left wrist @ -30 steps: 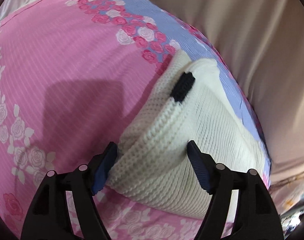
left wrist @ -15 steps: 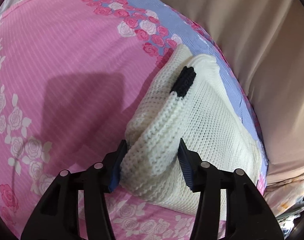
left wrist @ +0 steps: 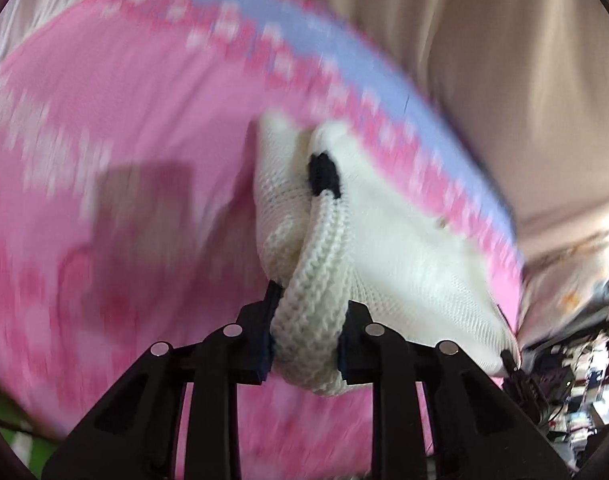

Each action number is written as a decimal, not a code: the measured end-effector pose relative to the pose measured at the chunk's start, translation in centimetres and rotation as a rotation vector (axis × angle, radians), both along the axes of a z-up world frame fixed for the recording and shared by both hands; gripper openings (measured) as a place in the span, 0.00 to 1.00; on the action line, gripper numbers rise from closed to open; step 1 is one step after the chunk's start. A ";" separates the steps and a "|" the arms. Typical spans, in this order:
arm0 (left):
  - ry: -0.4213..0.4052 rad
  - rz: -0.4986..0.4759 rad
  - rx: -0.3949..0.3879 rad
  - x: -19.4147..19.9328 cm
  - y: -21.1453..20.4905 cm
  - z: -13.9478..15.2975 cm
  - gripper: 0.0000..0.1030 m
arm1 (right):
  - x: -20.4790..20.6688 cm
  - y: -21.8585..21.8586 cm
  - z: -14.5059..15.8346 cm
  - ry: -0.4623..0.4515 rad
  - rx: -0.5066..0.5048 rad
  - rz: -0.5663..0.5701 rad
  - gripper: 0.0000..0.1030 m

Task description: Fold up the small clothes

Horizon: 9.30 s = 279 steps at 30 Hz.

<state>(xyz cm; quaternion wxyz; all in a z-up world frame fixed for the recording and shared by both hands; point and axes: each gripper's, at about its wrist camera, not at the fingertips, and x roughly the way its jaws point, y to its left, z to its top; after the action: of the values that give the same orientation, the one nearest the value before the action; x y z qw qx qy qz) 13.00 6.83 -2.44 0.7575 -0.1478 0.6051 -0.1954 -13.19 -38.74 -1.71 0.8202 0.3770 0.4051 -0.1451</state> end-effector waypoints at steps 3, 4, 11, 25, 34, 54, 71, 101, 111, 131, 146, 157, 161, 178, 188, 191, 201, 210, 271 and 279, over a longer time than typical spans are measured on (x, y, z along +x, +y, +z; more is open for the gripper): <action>0.080 -0.017 0.145 -4.4 -0.5 -4.5 0.23 | -4.0 0.5 -5.3 0.147 0.053 0.010 0.16; 0.100 -0.009 0.209 -5.6 -0.7 -5.7 0.23 | -4.7 0.8 -6.4 0.181 0.066 0.012 0.18; -0.136 -0.072 0.505 -8.1 -3.9 -1.1 0.28 | -5.4 -0.3 -1.3 0.125 -0.111 0.005 0.30; -0.259 -0.059 0.547 -6.5 -7.4 2.2 0.28 | 1.6 1.4 2.8 0.005 -0.153 0.097 0.41; -0.253 -0.063 0.558 -6.0 -7.8 1.4 0.28 | 2.1 1.8 2.6 0.016 -0.155 0.115 0.44; -0.171 0.015 0.332 7.7 -11.1 -4.7 0.32 | 14.3 -2.6 -2.8 0.100 -0.163 0.175 0.44; -0.267 -0.178 0.013 -9.0 -0.7 5.1 0.07 | 0.6 4.3 7.9 -0.070 -0.100 0.612 0.09; -0.195 0.039 0.255 3.9 -1.7 -1.4 0.14 | 9.3 -5.4 0.6 -0.002 -0.125 0.226 0.63; -0.101 0.126 0.202 1.8 1.0 -4.5 0.18 | 14.6 -1.6 -2.6 -0.024 0.098 0.375 0.21; -0.108 0.110 0.223 1.3 1.3 -4.9 0.28 | 13.6 0.7 -2.0 0.133 -0.385 0.370 0.63; -0.079 0.067 0.199 0.4 -0.5 -5.7 0.38 | 12.2 -5.0 -4.4 0.208 -0.192 0.163 0.25; -0.063 0.085 0.172 -0.8 -0.4 -5.7 0.58 | 4.5 -0.5 1.1 0.060 -0.223 0.194 0.51; -0.067 0.076 0.209 -0.8 -1.9 -6.6 0.54 | 3.3 -0.1 -1.7 0.117 -0.195 0.180 0.57; -0.178 0.005 0.166 1.7 -4.7 -2.7 0.14 | 11.0 -0.6 4.6 -0.121 -0.231 0.242 0.11; -0.166 0.155 0.130 2.0 1.3 -3.5 0.29 | 8.5 -2.3 -1.0 0.107 -0.182 0.141 0.59; -0.179 0.099 0.111 -0.3 2.3 -3.2 0.59 | 5.0 -1.4 -1.5 0.132 -0.173 0.155 0.65; -0.064 0.050 0.146 -3.2 0.6 -7.1 0.34 | 1.6 0.6 -3.9 0.124 -0.039 0.179 0.12; 0.007 0.173 0.036 -3.0 4.2 -7.6 0.36 | -1.1 -1.4 -5.8 0.211 -0.038 0.139 0.26; -0.200 -0.681 0.088 -10.4 -8.2 0.9 0.64 | 2.0 -3.2 3.1 -0.029 0.240 0.217 0.10; -0.173 -0.653 0.019 -8.1 -4.7 2.9 0.12 | -0.9 -2.3 3.1 -0.050 0.227 0.210 0.10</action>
<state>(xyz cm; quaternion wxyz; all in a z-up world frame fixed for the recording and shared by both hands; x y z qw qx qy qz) 4.93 2.13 0.48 0.7048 0.0783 0.5559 -0.4338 -14.04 -41.01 1.44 0.7928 0.4264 0.4356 -0.0021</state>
